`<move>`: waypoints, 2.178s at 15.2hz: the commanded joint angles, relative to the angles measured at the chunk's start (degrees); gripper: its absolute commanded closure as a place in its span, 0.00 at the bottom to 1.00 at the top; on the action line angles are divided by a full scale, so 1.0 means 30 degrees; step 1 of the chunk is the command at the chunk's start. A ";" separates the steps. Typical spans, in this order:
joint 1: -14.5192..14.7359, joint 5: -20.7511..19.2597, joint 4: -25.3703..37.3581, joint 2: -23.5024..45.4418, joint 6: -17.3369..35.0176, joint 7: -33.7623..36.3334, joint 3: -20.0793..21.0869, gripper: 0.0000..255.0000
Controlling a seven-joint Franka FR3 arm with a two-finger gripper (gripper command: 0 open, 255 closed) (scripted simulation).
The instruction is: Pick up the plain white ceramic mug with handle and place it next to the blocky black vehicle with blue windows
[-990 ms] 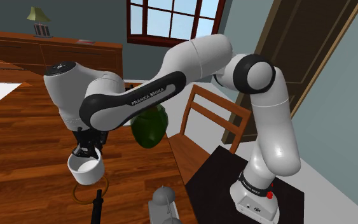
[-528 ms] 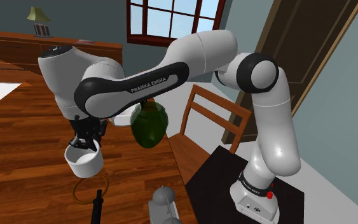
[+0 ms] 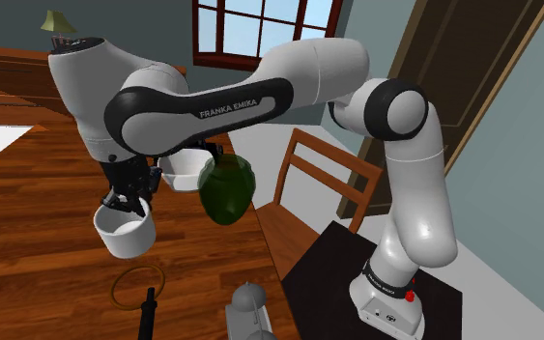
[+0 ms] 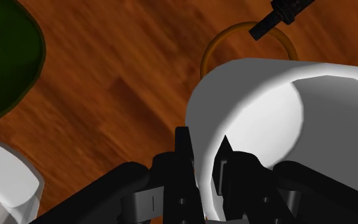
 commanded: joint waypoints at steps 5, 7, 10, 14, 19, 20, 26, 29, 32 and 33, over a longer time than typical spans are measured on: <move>0.0240 0.0094 0.1521 -0.0060 -0.1516 -0.0292 0.0060 1.00; 0.0337 0.0100 0.2079 -0.0036 -0.2032 -0.0391 0.0069 1.00; 0.0511 0.0082 0.2991 0.0047 -0.2834 -0.0538 0.0072 1.00; 0.0799 0.0004 0.4334 0.0251 -0.3938 -0.0733 0.0058 1.00; -0.1448 0.0658 0.1937 -0.1389 -0.2700 -0.2610 -0.0230 1.00; -0.1852 0.0763 0.1580 -0.1643 -0.2497 -0.3005 -0.0310 1.00; -0.4000 0.1238 0.0139 -0.2704 -0.1513 -0.5435 -0.0945 1.00; -0.4937 0.1376 -0.0175 -0.2946 -0.1156 -0.6657 -0.1318 1.00; -0.5800 0.1456 -0.0235 -0.3002 -0.0884 -0.7867 -0.1711 1.00; -0.6073 0.1471 -0.0199 -0.2980 -0.0812 -0.8266 -0.1844 1.00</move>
